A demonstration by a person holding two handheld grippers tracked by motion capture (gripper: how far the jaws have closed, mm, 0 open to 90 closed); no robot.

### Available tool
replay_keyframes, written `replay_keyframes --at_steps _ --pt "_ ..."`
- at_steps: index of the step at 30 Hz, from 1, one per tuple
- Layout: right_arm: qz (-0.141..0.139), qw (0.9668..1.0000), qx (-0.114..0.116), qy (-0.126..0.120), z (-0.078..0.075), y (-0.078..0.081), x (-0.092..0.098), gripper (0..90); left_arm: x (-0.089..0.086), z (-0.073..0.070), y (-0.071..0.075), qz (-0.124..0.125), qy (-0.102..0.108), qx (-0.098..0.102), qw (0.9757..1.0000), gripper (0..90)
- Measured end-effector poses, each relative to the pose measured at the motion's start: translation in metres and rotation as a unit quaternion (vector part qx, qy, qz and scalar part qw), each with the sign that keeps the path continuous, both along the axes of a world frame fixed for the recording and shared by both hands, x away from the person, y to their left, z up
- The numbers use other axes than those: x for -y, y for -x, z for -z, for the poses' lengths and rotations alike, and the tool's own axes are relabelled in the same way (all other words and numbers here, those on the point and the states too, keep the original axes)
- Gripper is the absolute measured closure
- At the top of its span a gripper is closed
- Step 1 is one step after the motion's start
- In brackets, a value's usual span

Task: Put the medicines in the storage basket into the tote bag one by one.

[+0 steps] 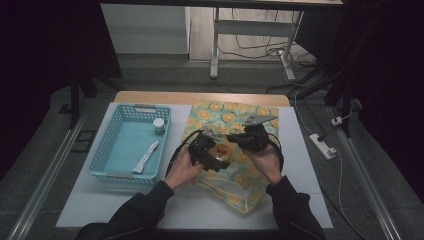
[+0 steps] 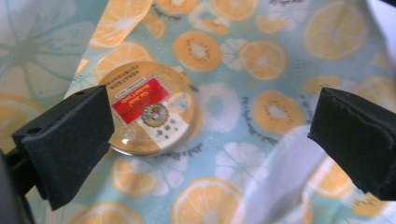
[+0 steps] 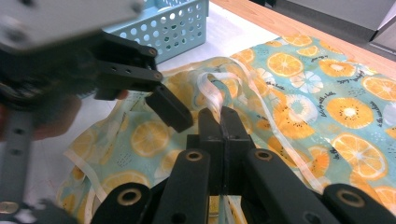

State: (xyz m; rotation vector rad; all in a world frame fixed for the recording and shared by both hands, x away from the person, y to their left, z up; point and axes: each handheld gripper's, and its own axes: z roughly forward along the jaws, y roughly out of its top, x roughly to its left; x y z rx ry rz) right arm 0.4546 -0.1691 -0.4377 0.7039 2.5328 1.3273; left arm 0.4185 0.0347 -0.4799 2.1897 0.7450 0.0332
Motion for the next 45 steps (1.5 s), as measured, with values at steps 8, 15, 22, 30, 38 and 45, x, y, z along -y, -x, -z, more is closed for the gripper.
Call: replay_keyframes --at_steps 8,15,22,30,38,45 --pt "-0.001 1.0 -0.001 0.003 0.002 0.0 -0.001 90.0 -0.014 -0.004 0.008 0.019 0.023 -0.005 0.9995 0.2" --pt "-0.002 1.0 0.0 0.004 0.002 0.001 0.0 90.0 -0.025 -0.006 0.009 0.027 0.03 -0.008 0.9991 0.0" --pt "-0.001 1.0 -0.001 0.004 0.003 0.0 0.002 90.0 -0.035 -0.012 0.014 0.022 0.023 -0.004 0.9995 0.0" --pt "-0.006 1.0 0.001 0.005 0.002 0.001 0.001 90.0 -0.056 -0.024 0.019 -0.002 0.014 -0.002 0.9999 0.0" --pt "-0.005 1.0 0.002 0.006 0.002 0.001 0.001 90.0 -0.086 -0.024 0.018 -0.048 0.011 -0.003 0.9988 0.0" --pt "-0.006 0.9999 0.002 0.008 0.003 0.002 0.001 90.0 -0.104 -0.025 0.019 -0.071 0.01 -0.006 0.9974 0.0"
